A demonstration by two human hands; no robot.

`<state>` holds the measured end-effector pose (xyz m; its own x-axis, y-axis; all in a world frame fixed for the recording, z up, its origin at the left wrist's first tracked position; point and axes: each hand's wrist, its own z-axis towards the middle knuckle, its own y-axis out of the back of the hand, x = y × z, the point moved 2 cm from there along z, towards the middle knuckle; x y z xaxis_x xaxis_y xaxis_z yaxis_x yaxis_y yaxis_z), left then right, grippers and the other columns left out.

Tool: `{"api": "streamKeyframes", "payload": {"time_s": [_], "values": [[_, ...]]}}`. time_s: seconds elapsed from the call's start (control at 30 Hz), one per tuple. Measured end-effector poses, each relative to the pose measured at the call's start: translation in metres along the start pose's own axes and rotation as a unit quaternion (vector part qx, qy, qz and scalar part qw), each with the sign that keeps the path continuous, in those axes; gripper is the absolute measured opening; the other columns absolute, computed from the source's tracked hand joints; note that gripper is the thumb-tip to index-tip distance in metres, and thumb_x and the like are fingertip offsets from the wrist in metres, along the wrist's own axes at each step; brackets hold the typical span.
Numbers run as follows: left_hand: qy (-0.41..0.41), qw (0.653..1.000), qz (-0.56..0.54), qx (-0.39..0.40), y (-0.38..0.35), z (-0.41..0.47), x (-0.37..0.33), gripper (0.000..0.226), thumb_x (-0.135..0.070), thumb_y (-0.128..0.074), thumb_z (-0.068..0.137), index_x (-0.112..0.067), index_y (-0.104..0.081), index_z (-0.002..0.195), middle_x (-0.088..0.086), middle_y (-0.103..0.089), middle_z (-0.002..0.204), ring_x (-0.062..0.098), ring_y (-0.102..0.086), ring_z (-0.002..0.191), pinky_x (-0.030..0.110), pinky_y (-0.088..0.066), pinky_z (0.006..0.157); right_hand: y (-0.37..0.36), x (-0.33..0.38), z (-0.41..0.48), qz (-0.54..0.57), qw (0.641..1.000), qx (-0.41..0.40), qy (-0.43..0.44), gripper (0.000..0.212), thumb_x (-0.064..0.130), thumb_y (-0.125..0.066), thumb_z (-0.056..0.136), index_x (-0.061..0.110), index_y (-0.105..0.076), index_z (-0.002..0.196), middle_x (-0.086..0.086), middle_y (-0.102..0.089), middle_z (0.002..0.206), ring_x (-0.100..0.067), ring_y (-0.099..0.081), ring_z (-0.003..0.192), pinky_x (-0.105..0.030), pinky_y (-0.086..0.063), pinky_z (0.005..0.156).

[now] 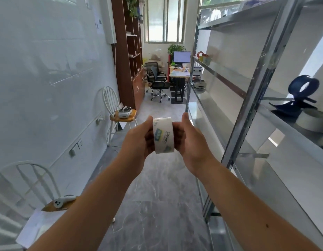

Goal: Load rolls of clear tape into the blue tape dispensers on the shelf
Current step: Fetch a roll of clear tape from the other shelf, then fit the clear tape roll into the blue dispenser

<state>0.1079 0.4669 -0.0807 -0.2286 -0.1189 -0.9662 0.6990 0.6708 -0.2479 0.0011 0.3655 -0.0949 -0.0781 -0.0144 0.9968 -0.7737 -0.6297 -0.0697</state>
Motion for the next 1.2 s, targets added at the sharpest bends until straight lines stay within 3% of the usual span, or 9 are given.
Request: {"api": "streamKeyframes", "payload": {"time_s": [0.23, 0.37, 0.6, 0.7, 0.8, 0.93, 1.03, 1.2], "values": [[-0.002, 0.999, -0.023, 0.026, -0.009, 0.138, -0.001, 0.031, -0.035, -0.055, 0.104, -0.016, -0.074, 0.087, 0.009, -0.080, 0.081, 0.032, -0.078, 0.087, 0.053, -0.061, 0.089, -0.007, -0.010, 0.125, -0.003, 0.999, -0.044, 0.030, 0.066, 0.067, -0.038, 0.096, 0.016, -0.077, 0.108, -0.017, -0.077, 0.112, -0.033, -0.073, 0.107, -0.055, -0.056, 0.101], [0.020, 0.997, -0.029, 0.070, -0.020, 0.222, -0.010, 0.036, -0.038, -0.052, 0.105, -0.012, -0.075, 0.096, 0.010, -0.079, 0.084, 0.031, -0.076, 0.087, 0.055, -0.058, 0.094, -0.004, -0.002, 0.199, -0.010, 0.996, -0.082, 0.036, 0.062, 0.064, -0.039, 0.098, 0.015, -0.079, 0.103, -0.020, -0.076, 0.110, -0.037, -0.073, 0.106, -0.059, -0.054, 0.101], [0.023, 0.985, 0.001, 0.171, -0.067, 0.335, -0.015, 0.040, -0.039, -0.049, 0.106, -0.011, -0.075, 0.098, 0.010, -0.080, 0.082, 0.026, -0.079, 0.079, 0.046, -0.059, 0.081, 0.032, 0.009, 0.280, -0.014, 0.985, -0.164, 0.055, 0.058, 0.061, -0.041, 0.099, 0.016, -0.077, 0.111, -0.017, -0.076, 0.112, -0.033, -0.073, 0.107, -0.054, -0.058, 0.100], [0.040, 0.975, -0.003, 0.217, -0.106, 0.358, -0.011, 0.038, -0.039, -0.050, 0.106, -0.012, -0.075, 0.100, 0.011, -0.081, 0.089, 0.028, -0.080, 0.087, 0.048, -0.061, 0.086, 0.060, 0.018, 0.290, -0.016, 0.972, -0.223, 0.070, 0.060, 0.062, -0.048, 0.091, 0.014, -0.077, 0.112, -0.021, -0.075, 0.113, -0.037, -0.071, 0.108, -0.054, -0.057, 0.097], [0.059, 0.958, -0.007, 0.281, -0.157, 0.370, -0.004, 0.037, -0.039, -0.052, 0.105, -0.011, -0.075, 0.100, 0.013, -0.081, 0.093, 0.029, -0.079, 0.089, 0.047, -0.061, 0.090, 0.097, 0.027, 0.289, -0.015, 0.950, -0.295, 0.096, 0.044, 0.052, -0.054, 0.096, 0.018, -0.079, 0.107, -0.023, -0.073, 0.113, -0.043, -0.068, 0.111, -0.056, -0.056, 0.095], [0.049, 0.932, -0.015, 0.359, -0.224, 0.369, 0.005, 0.038, -0.036, -0.052, 0.105, -0.008, -0.077, 0.099, 0.015, -0.079, 0.089, 0.030, -0.077, 0.085, 0.043, -0.061, 0.079, 0.145, 0.043, 0.272, -0.024, 0.925, -0.357, 0.126, 0.025, 0.033, -0.061, 0.098, 0.019, -0.082, 0.095, -0.016, -0.077, 0.098, -0.029, -0.072, 0.092, -0.047, -0.056, 0.084], [0.017, 0.910, -0.015, 0.414, -0.267, 0.360, 0.010, 0.042, -0.038, -0.052, 0.105, -0.004, -0.076, 0.108, 0.022, -0.077, 0.098, 0.036, -0.076, 0.092, 0.046, -0.062, 0.084, 0.175, 0.056, 0.259, -0.034, 0.904, -0.402, 0.143, 0.020, 0.032, -0.064, 0.092, 0.027, -0.083, 0.087, -0.007, -0.078, 0.095, -0.029, -0.071, 0.098, -0.051, -0.057, 0.090], [0.009, 0.893, -0.008, 0.451, -0.329, 0.346, 0.012, 0.038, -0.040, -0.056, 0.103, -0.008, -0.076, 0.109, 0.020, -0.078, 0.104, 0.036, -0.076, 0.100, 0.053, -0.061, 0.093, 0.217, 0.070, 0.247, -0.033, 0.865, -0.475, 0.159, 0.016, 0.030, -0.066, 0.090, 0.023, -0.081, 0.094, -0.011, -0.076, 0.103, -0.035, -0.070, 0.108, -0.057, -0.058, 0.097]]}}
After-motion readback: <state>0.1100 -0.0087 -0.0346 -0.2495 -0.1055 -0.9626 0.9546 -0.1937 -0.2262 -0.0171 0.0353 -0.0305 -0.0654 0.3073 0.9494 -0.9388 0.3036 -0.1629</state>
